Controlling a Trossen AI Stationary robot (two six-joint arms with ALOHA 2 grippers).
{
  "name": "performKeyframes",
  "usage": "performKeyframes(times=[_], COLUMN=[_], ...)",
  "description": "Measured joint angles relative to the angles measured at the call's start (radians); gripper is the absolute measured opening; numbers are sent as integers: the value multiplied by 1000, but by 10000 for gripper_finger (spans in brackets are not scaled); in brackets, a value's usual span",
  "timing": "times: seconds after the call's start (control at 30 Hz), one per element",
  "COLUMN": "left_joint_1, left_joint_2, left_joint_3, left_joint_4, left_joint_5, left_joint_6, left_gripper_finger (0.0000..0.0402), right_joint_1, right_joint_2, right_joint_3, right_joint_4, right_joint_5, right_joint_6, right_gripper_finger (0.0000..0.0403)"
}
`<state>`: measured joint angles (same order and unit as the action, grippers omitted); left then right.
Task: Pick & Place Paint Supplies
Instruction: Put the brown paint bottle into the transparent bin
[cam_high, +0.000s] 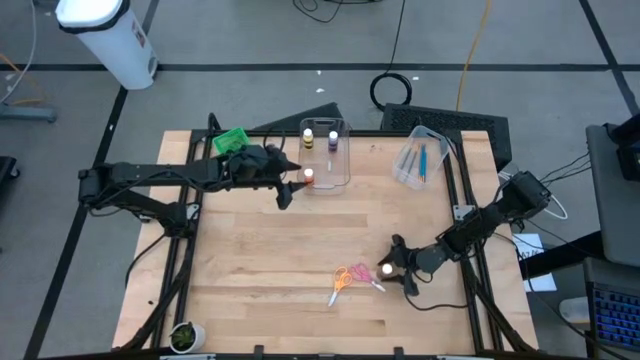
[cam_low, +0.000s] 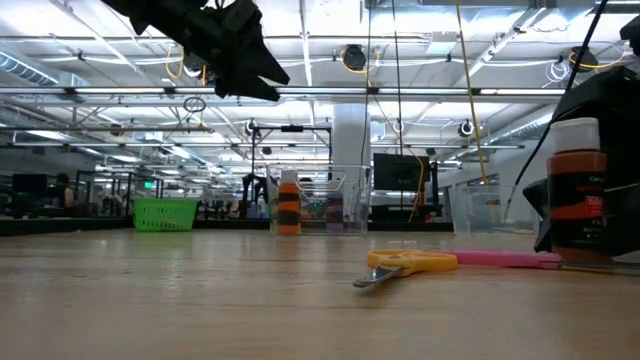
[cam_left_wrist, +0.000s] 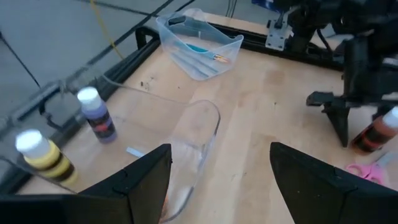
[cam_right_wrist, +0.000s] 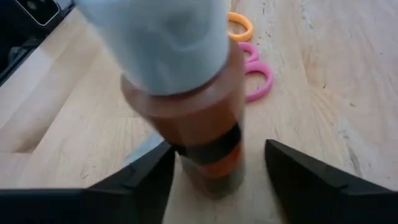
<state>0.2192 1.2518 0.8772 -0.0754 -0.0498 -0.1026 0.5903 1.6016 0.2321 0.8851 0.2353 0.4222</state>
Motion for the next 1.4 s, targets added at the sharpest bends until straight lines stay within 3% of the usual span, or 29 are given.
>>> performKeyframes(times=[0.1,0.3,0.4,0.53,0.7,0.83,1.07,1.4], left_joint_1=[0,-2,-17,-51,-116,-160,-220,-230], left_joint_2=[0,1,14,94,277,419,571,642], left_joint_3=[0,64,173,401,681,815,837,837], left_joint_4=[1,2,-57,-295,-518,-623,-619,-598], left_joint_5=[0,46,70,68,69,76,77,76], left_joint_6=[-72,-61,-57,-15,70,142,285,280], left_gripper_finger=[274,273,273,273,274,274,274,273], right_joint_1=[0,-21,-55,-150,-307,-395,-506,-561], right_joint_2=[-4,-90,-160,-264,-322,-280,-185,-141], right_joint_3=[0,-2,-2,21,202,409,538,543], right_joint_4=[0,54,60,17,-341,-684,-746,-733], right_joint_5=[-4,-15,-10,-11,-82,-79,-79,-81], right_joint_6=[3,-58,-144,-203,-258,-334,-358,-358], right_gripper_finger=[197,122,102,94,95,95,95,95])
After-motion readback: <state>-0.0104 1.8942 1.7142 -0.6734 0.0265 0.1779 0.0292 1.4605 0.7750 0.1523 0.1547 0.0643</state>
